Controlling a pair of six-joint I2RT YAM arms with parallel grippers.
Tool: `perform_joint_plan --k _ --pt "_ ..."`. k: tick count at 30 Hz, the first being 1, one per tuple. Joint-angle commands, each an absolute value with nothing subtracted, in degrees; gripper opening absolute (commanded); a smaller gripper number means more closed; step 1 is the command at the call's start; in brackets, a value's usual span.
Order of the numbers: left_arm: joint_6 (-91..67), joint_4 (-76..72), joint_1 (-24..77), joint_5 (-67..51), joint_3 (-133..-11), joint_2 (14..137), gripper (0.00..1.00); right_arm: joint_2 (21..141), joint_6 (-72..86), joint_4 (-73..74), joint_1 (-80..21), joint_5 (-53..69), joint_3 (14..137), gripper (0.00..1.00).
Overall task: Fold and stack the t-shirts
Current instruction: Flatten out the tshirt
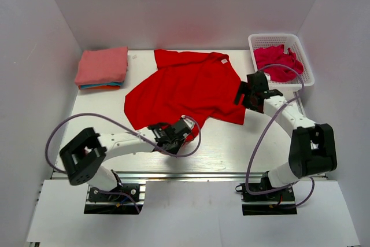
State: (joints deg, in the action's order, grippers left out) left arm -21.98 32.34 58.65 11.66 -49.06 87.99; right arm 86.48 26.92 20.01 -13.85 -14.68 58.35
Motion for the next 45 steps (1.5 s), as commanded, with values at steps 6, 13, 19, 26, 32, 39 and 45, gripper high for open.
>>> perform_joint_plan --k 6,13,19,26,32,39,45 --pt "-18.9 24.6 58.4 13.2 -45.0 78.5 0.00 84.7 27.9 27.3 -13.6 -15.4 53.8 0.90" --pt "-19.4 25.7 58.4 13.2 -45.0 78.5 0.00 91.9 27.7 26.3 -13.9 -11.0 54.8 0.86" --pt "-19.4 25.7 58.4 13.7 -45.0 78.5 0.00 93.4 28.3 23.5 -14.4 -6.9 53.3 0.77" --pt "-20.0 26.2 58.4 15.4 -45.5 78.5 0.00 95.8 29.6 20.6 -15.1 -4.7 52.5 0.48" --pt "-20.0 26.2 58.4 16.0 -45.5 77.3 0.00 96.9 31.0 19.2 -15.6 -8.8 53.0 0.00" --pt "-20.0 27.9 57.8 24.9 -50.7 71.7 0.00 88.1 29.6 10.9 -16.0 -10.5 53.8 0.00" --pt "-15.8 23.4 57.8 43.7 -55.7 62.9 0.00 73.3 26.6 -2.5 -15.6 -15.5 55.7 0.00"
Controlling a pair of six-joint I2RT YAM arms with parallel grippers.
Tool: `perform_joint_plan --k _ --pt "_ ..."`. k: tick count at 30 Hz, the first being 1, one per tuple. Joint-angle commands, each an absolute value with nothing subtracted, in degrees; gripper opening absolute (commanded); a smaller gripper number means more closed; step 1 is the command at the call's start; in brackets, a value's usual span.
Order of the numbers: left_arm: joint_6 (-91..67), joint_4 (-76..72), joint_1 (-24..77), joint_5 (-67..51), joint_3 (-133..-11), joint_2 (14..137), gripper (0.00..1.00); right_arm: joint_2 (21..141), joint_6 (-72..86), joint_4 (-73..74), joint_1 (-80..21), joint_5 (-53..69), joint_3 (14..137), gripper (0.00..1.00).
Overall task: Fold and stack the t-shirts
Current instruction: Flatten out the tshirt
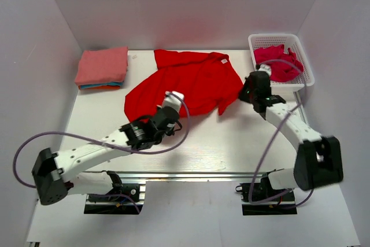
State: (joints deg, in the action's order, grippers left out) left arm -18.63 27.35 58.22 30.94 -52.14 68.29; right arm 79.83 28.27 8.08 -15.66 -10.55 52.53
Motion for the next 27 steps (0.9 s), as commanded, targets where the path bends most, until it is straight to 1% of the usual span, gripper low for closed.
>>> perform_joint_plan --k 1,5,7,9,11,12,16,17,18,19,20,23,24,27 --pt "-14.4 20.1 57.8 44.9 -55.7 60.5 0.00 71.5 26.5 -2.6 -15.6 -16.9 56.4 0.00" --pt "-8.4 17.0 57.8 51.6 -58.9 58.3 0.00 67.2 22.3 -5.5 -15.4 -24.5 61.3 0.00" --pt "-6.2 16.3 57.8 57.3 -61.9 58.3 0.00 65.8 19.4 -6.1 -15.4 -26.4 63.4 0.00" --pt "-0.7 11.6 57.8 61.9 -63.2 57.5 0.00 65.0 16.5 -8.3 -15.4 -29.0 67.1 0.00" --pt "7.0 6.8 57.8 63.7 -63.8 56.4 0.00 64.9 13.5 -9.8 -15.3 -31.8 71.0 0.00" --pt "9.7 1.5 57.8 64.3 -63.8 55.7 0.00 65.1 10.7 -9.8 -15.3 -32.6 72.2 0.00" --pt "22.2 -10.4 57.8 65.0 -63.8 52.7 0.00 66.8 4.7 -11.1 -15.6 -38.3 81.2 0.00" --pt "28.0 -13.2 57.8 64.5 -63.8 52.1 0.00 67.2 3.5 -11.3 -15.2 -39.9 84.0 0.00" --pt "30.5 -17.5 57.8 64.5 -64.3 51.2 0.00 67.5 1.3 -11.8 -15.3 -40.3 87.0 0.00" --pt "32.6 -18.7 57.8 64.5 -64.3 51.2 0.00 69.0 0.3 -11.8 -15.5 -41.0 88.6 0.00" --pt "35.4 -19.3 57.8 63.8 -65.8 50.5 0.00 69.5 -3.1 -11.9 -15.3 -42.4 92.9 0.00" --pt "36.8 -18.0 57.8 62.0 -68.5 48.8 0.00 71.7 -8.1 -12.6 -15.3 -43.8 97.3 0.00" --pt "38.3 -18.0 57.8 61.3 -69.1 48.2 0.00 72.1 -9.0 -12.5 -15.3 -44.0 101.5 0.00" --pt "38.8 -15.6 57.8 58.2 -72.5 46.3 0.00 73.4 -12.6 -12.7 -15.1 -44.2 106.9 0.00"
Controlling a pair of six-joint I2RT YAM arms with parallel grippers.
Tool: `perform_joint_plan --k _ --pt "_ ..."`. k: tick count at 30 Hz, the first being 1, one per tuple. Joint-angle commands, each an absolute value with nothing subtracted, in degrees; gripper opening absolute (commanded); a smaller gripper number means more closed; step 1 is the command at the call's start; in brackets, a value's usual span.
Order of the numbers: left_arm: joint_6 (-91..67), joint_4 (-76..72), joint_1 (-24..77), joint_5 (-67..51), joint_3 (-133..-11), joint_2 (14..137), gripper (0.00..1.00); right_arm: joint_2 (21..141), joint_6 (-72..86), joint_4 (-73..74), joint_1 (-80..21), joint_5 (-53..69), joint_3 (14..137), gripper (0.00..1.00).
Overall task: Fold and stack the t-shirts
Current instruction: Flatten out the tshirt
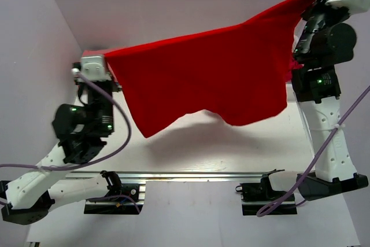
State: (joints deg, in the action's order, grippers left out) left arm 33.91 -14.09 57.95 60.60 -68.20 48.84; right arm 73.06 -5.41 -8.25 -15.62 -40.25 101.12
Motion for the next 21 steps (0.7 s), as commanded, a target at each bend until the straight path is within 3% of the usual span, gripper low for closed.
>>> perform_joint_plan --k 1,8,11,21 --pt "38.8 -12.7 57.8 56.4 -75.2 45.6 0.00 73.5 -14.0 -12.7 -15.5 -43.6 108.7 0.00" --pt "36.8 8.8 58.4 43.8 -88.9 45.6 0.00 69.2 -17.6 -11.3 -15.5 -36.5 112.6 0.00" --pt "36.0 15.9 58.4 38.9 -93.4 46.2 0.00 65.5 -18.0 -10.8 -15.5 -27.6 111.2 0.00" --pt "32.4 25.0 58.4 34.8 -104.8 48.3 0.00 56.7 -14.3 -6.0 -15.4 -15.3 111.5 0.00"
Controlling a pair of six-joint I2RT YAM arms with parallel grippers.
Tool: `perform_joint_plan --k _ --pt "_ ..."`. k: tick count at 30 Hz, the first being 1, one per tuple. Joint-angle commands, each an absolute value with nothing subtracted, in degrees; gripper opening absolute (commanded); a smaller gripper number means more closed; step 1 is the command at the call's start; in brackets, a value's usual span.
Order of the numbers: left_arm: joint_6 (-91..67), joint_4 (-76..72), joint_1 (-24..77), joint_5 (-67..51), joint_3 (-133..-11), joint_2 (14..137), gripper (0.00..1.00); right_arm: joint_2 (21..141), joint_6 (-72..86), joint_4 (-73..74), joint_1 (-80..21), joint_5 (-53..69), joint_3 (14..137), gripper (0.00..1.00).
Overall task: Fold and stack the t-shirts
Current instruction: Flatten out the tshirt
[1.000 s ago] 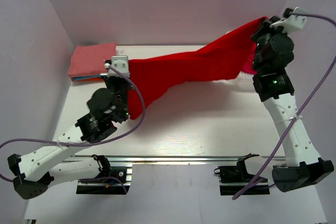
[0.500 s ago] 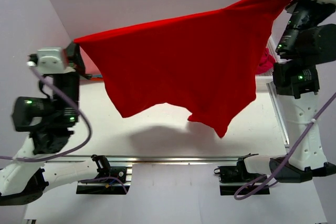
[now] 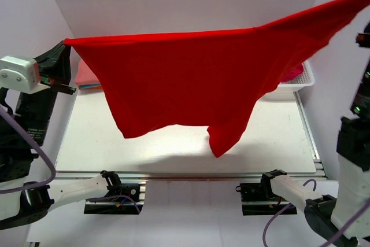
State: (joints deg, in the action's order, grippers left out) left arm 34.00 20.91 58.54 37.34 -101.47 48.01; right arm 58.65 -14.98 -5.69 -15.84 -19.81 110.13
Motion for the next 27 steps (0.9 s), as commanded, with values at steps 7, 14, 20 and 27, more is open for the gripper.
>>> perform_joint_plan --k 7,14,20,27 --pt "30.3 30.7 58.4 28.7 -111.8 47.7 0.00 55.5 -12.8 -2.5 -15.4 -12.2 115.7 0.00" --pt "29.1 33.8 57.9 24.2 -117.0 49.6 0.00 55.3 -13.0 -1.8 -15.4 -12.0 119.1 0.00" --pt "29.1 32.7 57.9 25.1 -117.4 49.6 0.00 55.1 -14.0 -2.8 -15.5 -13.9 118.7 0.00" --pt "36.5 18.7 58.6 36.6 -104.1 51.7 0.00 57.7 -14.7 -6.5 -15.4 -15.6 109.8 0.00"
